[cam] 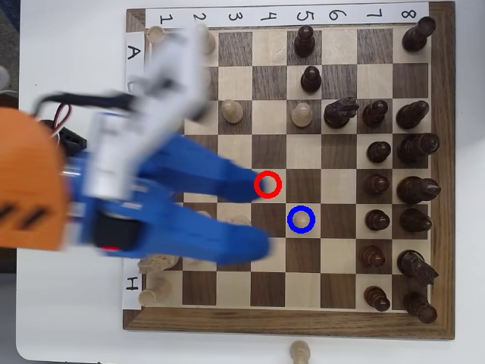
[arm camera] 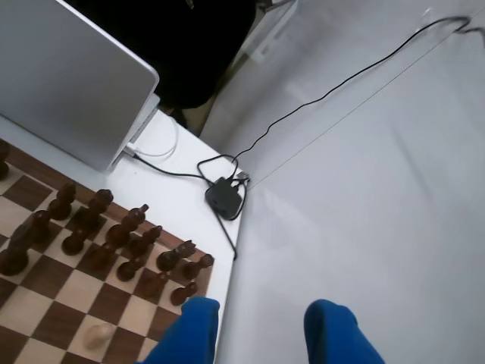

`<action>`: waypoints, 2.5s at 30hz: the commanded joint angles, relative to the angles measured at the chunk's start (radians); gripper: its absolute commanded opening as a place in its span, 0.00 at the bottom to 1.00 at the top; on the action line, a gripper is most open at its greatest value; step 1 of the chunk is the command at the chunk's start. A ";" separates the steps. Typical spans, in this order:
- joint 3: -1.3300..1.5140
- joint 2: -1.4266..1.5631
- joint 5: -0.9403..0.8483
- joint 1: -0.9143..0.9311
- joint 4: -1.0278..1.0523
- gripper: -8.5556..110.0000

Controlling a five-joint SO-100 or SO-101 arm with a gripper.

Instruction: Move the piece to destination

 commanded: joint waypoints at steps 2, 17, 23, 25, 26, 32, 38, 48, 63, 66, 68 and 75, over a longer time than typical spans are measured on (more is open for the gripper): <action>0.772 0.739 -0.227 0.150 -0.387 0.12; 1.448 1.123 -0.600 0.871 -0.515 0.07; 1.641 1.166 -0.723 1.126 -0.586 0.07; 1.730 1.184 -0.749 1.177 -0.649 0.07; 1.782 1.200 -0.764 1.198 -0.686 0.07; 2.000 1.276 -0.815 1.261 -0.715 0.07; 2.266 1.480 -0.862 1.287 -0.635 0.07; 2.565 1.671 -0.873 1.342 -0.601 0.07; 2.746 1.720 -0.897 1.462 -0.630 0.07; 2.746 1.720 -0.899 1.459 -0.630 0.07; 2.746 1.720 -0.894 1.460 -0.634 0.07; 2.746 1.720 -0.934 1.462 -0.632 0.07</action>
